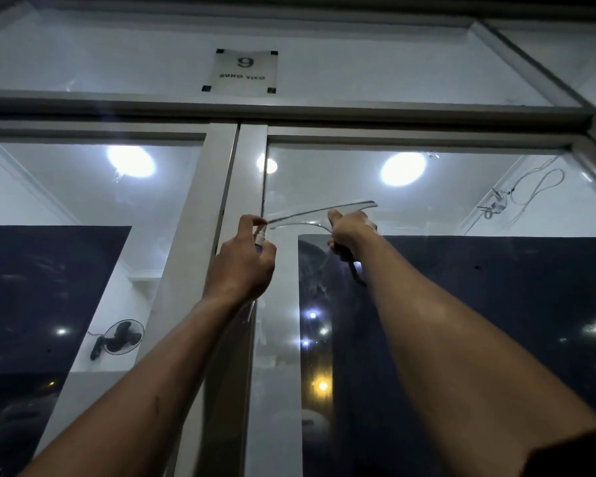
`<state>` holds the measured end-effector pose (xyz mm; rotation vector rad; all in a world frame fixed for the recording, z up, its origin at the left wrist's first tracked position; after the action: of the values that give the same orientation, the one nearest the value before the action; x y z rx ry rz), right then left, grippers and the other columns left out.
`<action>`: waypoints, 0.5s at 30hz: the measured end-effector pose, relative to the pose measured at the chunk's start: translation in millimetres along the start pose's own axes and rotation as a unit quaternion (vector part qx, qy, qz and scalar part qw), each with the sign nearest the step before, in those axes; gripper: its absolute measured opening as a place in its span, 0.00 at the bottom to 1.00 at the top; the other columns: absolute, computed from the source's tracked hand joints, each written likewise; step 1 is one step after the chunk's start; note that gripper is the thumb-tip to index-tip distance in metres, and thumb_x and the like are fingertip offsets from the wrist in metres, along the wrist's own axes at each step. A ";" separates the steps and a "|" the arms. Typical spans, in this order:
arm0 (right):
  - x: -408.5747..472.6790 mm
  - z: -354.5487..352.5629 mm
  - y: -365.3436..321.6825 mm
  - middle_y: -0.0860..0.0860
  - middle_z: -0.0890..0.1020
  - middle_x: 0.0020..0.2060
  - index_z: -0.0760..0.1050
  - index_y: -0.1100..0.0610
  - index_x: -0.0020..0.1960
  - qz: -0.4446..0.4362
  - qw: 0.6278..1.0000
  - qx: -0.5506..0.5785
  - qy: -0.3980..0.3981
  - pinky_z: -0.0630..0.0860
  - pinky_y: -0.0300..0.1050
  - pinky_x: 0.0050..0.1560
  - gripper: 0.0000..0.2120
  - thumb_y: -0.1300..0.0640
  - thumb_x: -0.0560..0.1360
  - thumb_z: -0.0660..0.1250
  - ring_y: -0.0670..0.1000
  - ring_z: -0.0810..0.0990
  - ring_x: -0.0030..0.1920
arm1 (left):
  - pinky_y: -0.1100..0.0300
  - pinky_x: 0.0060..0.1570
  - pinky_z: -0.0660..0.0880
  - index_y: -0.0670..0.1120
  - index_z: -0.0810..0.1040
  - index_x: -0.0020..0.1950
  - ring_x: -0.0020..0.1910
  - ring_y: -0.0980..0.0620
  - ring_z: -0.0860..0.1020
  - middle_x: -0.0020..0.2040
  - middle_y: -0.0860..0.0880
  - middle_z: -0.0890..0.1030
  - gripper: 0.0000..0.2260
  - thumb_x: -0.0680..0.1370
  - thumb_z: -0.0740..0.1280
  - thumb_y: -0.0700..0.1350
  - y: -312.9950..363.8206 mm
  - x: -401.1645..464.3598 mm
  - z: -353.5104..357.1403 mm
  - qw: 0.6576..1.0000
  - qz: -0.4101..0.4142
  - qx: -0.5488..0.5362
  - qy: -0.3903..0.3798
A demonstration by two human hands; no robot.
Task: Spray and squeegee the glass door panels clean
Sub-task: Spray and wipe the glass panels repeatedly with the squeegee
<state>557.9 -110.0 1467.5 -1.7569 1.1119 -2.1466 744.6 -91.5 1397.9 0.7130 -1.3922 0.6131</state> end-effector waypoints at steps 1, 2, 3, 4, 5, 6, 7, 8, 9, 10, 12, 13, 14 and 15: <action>-1.8 -2.4 8.9 0.60 0.82 0.46 0.76 0.62 0.50 -0.004 1.000 -0.018 -0.007 0.67 0.35 0.18 0.18 0.46 0.82 0.61 0.51 0.74 0.21 | 0.48 0.47 0.78 0.51 0.66 0.69 0.45 0.43 0.78 0.48 0.46 0.78 0.15 0.83 0.60 0.46 -1.2 0.4 -1.3 1.000 -0.001 0.003 0.001; -5.7 -6.0 18.5 0.60 0.83 0.43 0.76 0.62 0.48 -0.008 0.999 -0.044 -0.012 0.68 0.35 0.20 0.20 0.44 0.81 0.61 0.50 0.74 0.20 | 0.50 0.45 0.76 0.50 0.66 0.70 0.46 0.43 0.78 0.49 0.46 0.77 0.15 0.83 0.60 0.46 -2.2 0.4 -2.4 1.000 0.000 0.005 0.001; -10.6 -10.1 27.7 0.58 0.83 0.38 0.76 0.62 0.47 -0.008 0.998 -0.067 -0.018 0.68 0.36 0.21 0.21 0.43 0.81 0.60 0.50 0.74 0.19 | 0.52 0.44 0.73 0.50 0.67 0.70 0.46 0.44 0.77 0.49 0.46 0.77 0.15 0.83 0.60 0.46 -2.8 0.1 -2.5 1.000 -0.001 0.007 -0.001; -14.7 -13.5 33.4 0.57 0.83 0.35 0.76 0.62 0.47 -0.007 0.996 -0.083 -0.019 0.68 0.36 0.22 0.22 0.43 0.81 0.60 0.49 0.74 0.19 | 0.53 0.44 0.72 0.50 0.67 0.70 0.46 0.44 0.77 0.49 0.46 0.77 0.15 0.83 0.60 0.45 -3.3 -0.1 -2.3 1.000 -0.001 0.007 -0.002; -15.9 -15.5 36.0 0.57 0.83 0.35 0.76 0.63 0.47 -0.008 0.996 -0.088 -0.018 0.68 0.35 0.22 0.22 0.42 0.81 0.60 0.49 0.74 0.19 | 0.53 0.44 0.73 0.50 0.66 0.71 0.46 0.44 0.77 0.49 0.46 0.77 0.15 0.83 0.60 0.45 -3.5 -0.8 -1.6 1.000 -0.002 0.008 -0.005; -14.4 -16.0 33.8 0.58 0.83 0.38 0.77 0.63 0.49 -0.012 0.997 -0.080 -0.014 0.68 0.35 0.21 0.22 0.42 0.81 0.60 0.49 0.75 0.19 | 0.53 0.44 0.74 0.50 0.66 0.71 0.46 0.44 0.78 0.50 0.46 0.77 0.15 0.83 0.60 0.46 -3.0 -0.7 -0.5 1.000 0.001 0.011 -0.006; -8.9 -13.4 27.9 0.59 0.83 0.42 0.77 0.63 0.50 -0.013 0.998 -0.065 -0.010 0.67 0.34 0.20 0.22 0.43 0.81 0.61 0.50 0.75 0.20 | 0.52 0.45 0.75 0.50 0.66 0.70 0.46 0.44 0.78 0.49 0.46 0.76 0.15 0.83 0.60 0.46 -2.4 -0.9 0.3 1.000 0.002 0.014 -0.007; -0.3 -10.2 19.2 0.60 0.83 0.44 0.77 0.63 0.51 -0.017 0.999 -0.049 -0.004 0.67 0.34 0.19 0.21 0.44 0.81 0.61 0.50 0.75 0.21 | 0.52 0.46 0.76 0.50 0.66 0.70 0.46 0.44 0.78 0.49 0.47 0.76 0.15 0.83 0.60 0.46 -1.9 -0.4 1.3 1.000 0.003 0.017 -0.008; 8.4 -6.9 8.7 0.60 0.82 0.44 0.77 0.63 0.51 -0.022 0.999 -0.040 -0.003 0.66 0.34 0.18 0.20 0.45 0.81 0.61 0.51 0.75 0.22 | 0.50 0.47 0.77 0.50 0.66 0.70 0.45 0.43 0.78 0.49 0.47 0.76 0.15 0.83 0.60 0.46 -1.3 0.3 2.0 1.000 0.003 0.020 -0.007; 17.1 -3.6 -2.5 0.59 0.81 0.42 0.77 0.63 0.52 -0.028 0.999 -0.037 -0.007 0.66 0.35 0.17 0.19 0.47 0.82 0.61 0.51 0.74 0.23 | 0.48 0.48 0.78 0.51 0.66 0.70 0.45 0.42 0.79 0.48 0.47 0.76 0.15 0.83 0.60 0.46 -0.5 1.1 2.8 1.000 0.003 0.023 -0.006; 32.5 1.5 -21.9 0.56 0.78 0.38 0.76 0.62 0.54 -0.054 0.997 -0.042 -0.024 0.66 0.35 0.16 0.15 0.50 0.82 0.60 0.51 0.74 0.27 | 0.45 0.50 0.79 0.52 0.66 0.69 0.45 0.42 0.79 0.48 0.47 0.76 0.15 0.83 0.59 0.46 1.4 3.7 2.5 1.000 0.000 0.025 -0.004; 37.6 1.2 -26.3 0.55 0.78 0.38 0.76 0.61 0.52 -0.055 0.997 -0.051 -0.025 0.68 0.36 0.18 0.15 0.49 0.82 0.60 0.52 0.74 0.29 | 0.45 0.50 0.79 0.52 0.66 0.69 0.45 0.42 0.79 0.48 0.47 0.76 0.15 0.83 0.59 0.46 2.1 4.8 1.8 1.000 -0.002 0.023 -0.005; 42.1 -0.5 -28.0 0.56 0.80 0.38 0.76 0.62 0.50 -0.049 0.996 -0.068 -0.017 0.71 0.39 0.22 0.18 0.47 0.82 0.59 0.54 0.75 0.29 | 0.45 0.50 0.79 0.52 0.66 0.70 0.45 0.42 0.79 0.49 0.46 0.77 0.15 0.83 0.60 0.46 2.4 6.1 0.4 1.000 -0.002 0.022 -0.004; 43.4 -3.4 -26.8 0.57 0.80 0.38 0.76 0.62 0.49 -0.047 0.994 -0.098 -0.007 0.72 0.41 0.28 0.20 0.45 0.81 0.58 0.54 0.75 0.29 | 0.46 0.49 0.79 0.51 0.66 0.70 0.45 0.42 0.79 0.49 0.46 0.77 0.16 0.83 0.60 0.46 2.4 6.7 -1.0 1.000 -0.002 0.020 -0.003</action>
<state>550.5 -113.0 1518.0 -1.9396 1.3003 -2.1375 744.1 -89.3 1404.7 0.7510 -1.3871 0.6373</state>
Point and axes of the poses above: each hand's wrist, its own x-axis towards the middle knuckle, its own z-axis out of the palm, y = z × x, the point moved 3 cm from there along x, towards the middle knuckle
